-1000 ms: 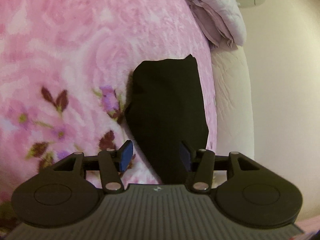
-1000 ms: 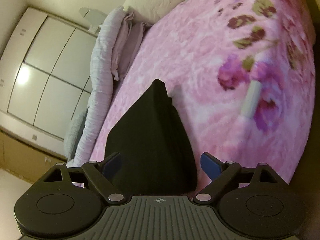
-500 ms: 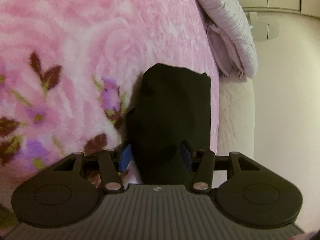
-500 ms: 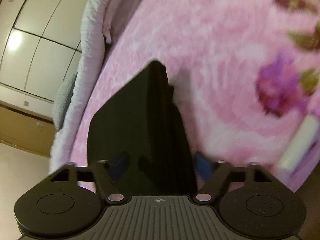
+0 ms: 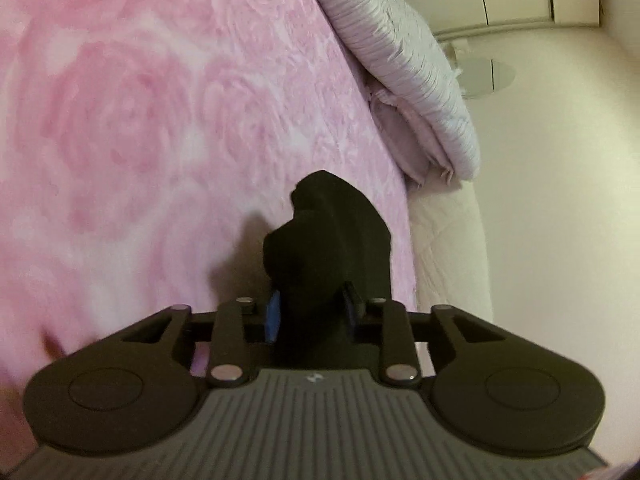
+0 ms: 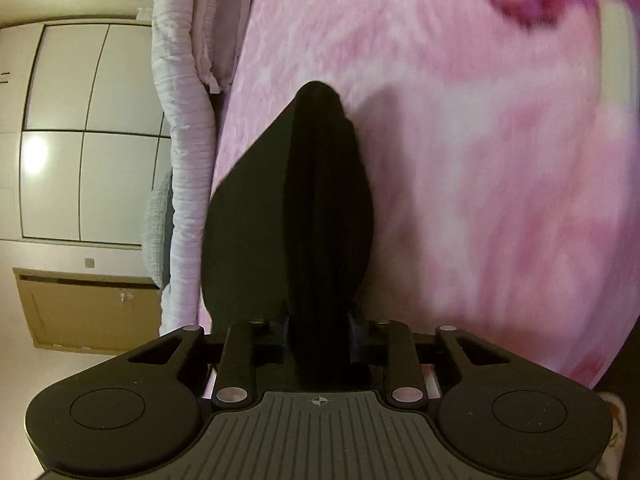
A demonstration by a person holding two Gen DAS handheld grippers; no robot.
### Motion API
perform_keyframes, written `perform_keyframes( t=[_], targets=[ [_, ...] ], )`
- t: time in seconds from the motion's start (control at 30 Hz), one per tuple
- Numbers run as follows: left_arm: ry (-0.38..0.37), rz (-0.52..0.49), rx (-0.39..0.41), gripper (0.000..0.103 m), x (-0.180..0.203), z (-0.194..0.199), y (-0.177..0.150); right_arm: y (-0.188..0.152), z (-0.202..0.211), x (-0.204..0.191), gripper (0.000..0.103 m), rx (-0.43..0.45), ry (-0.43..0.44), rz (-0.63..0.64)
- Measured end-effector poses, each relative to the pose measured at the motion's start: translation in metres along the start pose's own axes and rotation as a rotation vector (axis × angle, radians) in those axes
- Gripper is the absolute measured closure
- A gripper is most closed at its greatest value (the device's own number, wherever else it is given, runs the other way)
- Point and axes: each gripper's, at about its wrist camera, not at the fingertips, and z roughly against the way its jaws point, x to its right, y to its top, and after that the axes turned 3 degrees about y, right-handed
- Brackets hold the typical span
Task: Fold clothes
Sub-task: 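Grasp the folded black trousers with the left gripper while the right gripper grasps them too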
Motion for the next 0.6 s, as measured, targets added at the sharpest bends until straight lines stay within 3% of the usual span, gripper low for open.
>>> perform_keyframes(
  t=[0.03,0.1,0.17,0.23,0.33,0.6],
  targets=[
    [0.01,0.005,-0.032,0.071,-0.002,-0.002,0.003,-0.007,0.0,-0.001,0.046,0.007,-0.006,0.003],
    [0.001,-0.001,-0.052,0.066,-0.006,-0.002,0.002,-0.008,0.008,-0.003,0.043,0.075,-0.006,0.045],
    [-0.026,0.0,-0.051,0.062,-0.009,-0.002,-0.004,-0.003,0.017,0.001,0.028,0.148,0.01,0.011],
    [-0.045,0.039,-0.051,0.06,-0.014,-0.006,-0.009,0.005,0.019,0.005,0.027,0.172,0.026,-0.01],
    [-0.049,0.081,-0.078,0.059,-0.019,-0.016,-0.016,0.015,0.006,0.006,0.027,0.141,0.028,0.002],
    [-0.076,0.051,-0.084,0.057,-0.01,-0.039,-0.016,0.027,-0.034,-0.009,0.027,0.07,0.036,0.068]
  ],
)
